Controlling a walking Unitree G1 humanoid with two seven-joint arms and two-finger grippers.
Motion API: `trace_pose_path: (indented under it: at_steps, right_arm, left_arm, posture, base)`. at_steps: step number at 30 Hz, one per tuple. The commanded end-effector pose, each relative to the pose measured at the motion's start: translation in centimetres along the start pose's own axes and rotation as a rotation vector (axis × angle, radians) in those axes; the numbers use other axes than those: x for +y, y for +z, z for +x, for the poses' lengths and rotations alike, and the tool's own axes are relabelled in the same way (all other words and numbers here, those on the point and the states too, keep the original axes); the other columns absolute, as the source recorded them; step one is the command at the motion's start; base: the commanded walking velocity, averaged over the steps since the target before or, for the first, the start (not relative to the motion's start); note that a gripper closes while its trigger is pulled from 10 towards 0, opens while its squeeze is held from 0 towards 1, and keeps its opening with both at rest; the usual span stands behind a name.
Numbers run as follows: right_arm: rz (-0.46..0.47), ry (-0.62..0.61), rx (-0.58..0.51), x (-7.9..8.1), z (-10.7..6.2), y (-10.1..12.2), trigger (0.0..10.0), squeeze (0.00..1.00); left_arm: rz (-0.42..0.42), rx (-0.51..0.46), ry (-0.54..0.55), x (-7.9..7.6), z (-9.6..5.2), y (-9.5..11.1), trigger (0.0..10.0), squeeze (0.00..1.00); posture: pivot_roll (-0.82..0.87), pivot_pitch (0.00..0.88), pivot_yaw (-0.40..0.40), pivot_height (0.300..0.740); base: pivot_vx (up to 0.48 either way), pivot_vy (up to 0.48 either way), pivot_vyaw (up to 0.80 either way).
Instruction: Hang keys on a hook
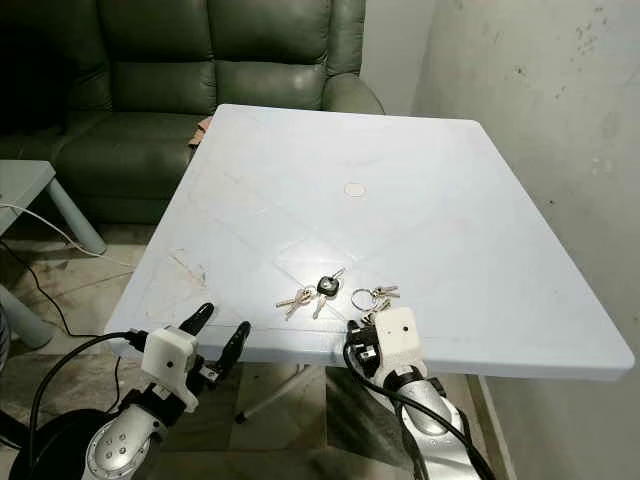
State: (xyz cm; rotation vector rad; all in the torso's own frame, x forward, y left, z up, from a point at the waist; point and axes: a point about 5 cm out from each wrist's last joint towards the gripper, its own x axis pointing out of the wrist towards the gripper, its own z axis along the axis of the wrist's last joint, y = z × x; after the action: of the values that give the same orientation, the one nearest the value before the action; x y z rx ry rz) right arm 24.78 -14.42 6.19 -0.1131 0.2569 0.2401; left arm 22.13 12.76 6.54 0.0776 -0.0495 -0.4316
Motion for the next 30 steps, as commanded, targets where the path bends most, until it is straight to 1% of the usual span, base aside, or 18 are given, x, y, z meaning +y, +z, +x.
trace_pose_path:
  at_steps: [1,9,30]
  right_arm:
    - [-0.011,-0.005,-0.024,-0.05,-0.04,0.6,0.0,0.0]
    - [-0.036,-0.019,-0.032,-0.11,0.01,0.65,0.0,0.0]
    - [-0.045,-0.019,-0.04,-0.16,-0.15,0.52,0.0,0.0]
  left_arm:
    - [0.014,-0.003,0.002,0.15,0.04,0.18,10.0,0.0]
    - [0.016,-0.004,-0.002,0.18,0.11,0.2,10.0,0.0]
    - [0.025,-0.002,0.0,0.11,-0.01,0.22,10.0,0.0]
  posture:
    - [-0.09,0.0,-0.029,0.74]
    - [-0.1,0.0,-0.029,0.74]
    - [-0.09,0.0,-0.029,0.74]
  base:
    - [0.0,0.0,0.0]
    - [0.0,0.0,0.0]
    - [0.0,0.0,0.0]
